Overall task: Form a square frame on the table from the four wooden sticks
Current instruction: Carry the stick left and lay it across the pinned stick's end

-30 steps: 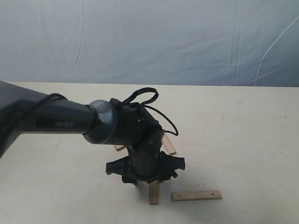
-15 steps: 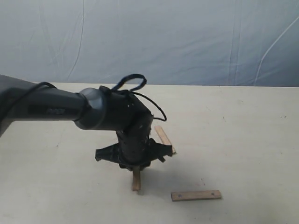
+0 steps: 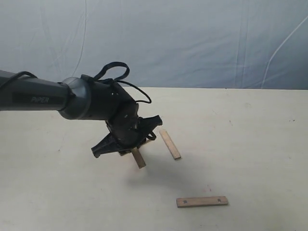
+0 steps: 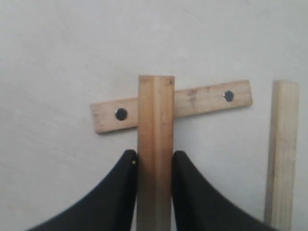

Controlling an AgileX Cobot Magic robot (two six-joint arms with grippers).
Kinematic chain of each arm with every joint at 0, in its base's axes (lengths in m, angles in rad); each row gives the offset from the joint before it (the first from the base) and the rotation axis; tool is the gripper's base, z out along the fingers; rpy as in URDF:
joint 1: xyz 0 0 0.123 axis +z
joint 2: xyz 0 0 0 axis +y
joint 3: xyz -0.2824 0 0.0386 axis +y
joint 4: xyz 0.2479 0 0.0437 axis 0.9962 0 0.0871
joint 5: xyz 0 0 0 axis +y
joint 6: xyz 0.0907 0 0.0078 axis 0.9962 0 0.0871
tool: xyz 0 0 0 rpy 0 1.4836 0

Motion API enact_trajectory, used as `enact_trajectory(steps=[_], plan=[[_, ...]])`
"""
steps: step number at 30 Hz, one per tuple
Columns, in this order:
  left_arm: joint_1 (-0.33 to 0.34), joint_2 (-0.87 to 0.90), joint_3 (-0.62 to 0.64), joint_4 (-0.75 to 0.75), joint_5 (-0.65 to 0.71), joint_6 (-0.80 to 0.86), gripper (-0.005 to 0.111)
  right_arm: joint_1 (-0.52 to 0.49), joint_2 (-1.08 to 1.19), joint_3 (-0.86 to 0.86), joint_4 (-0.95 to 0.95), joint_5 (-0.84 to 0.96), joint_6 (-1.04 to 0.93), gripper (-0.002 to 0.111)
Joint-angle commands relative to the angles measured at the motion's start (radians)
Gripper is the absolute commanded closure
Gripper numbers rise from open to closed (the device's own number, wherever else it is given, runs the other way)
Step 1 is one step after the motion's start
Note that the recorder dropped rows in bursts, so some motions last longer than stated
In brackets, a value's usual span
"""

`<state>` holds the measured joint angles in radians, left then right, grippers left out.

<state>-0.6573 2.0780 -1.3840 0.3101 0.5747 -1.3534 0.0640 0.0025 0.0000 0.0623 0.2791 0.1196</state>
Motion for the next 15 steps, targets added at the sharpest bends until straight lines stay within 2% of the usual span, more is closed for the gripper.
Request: enact_trajectory(steps=[1, 15], plan=[[0.001, 0.012, -0.004, 0.11, 0.038, -0.14, 0.107, -0.005, -0.002, 0.0, 0.001, -0.006, -0.005, 0.109], [0.001, 0.054, -0.004, 0.106, 0.058, -0.126, 0.107, -0.003, -0.002, 0.0, 0.001, -0.006, -0.005, 0.109]])
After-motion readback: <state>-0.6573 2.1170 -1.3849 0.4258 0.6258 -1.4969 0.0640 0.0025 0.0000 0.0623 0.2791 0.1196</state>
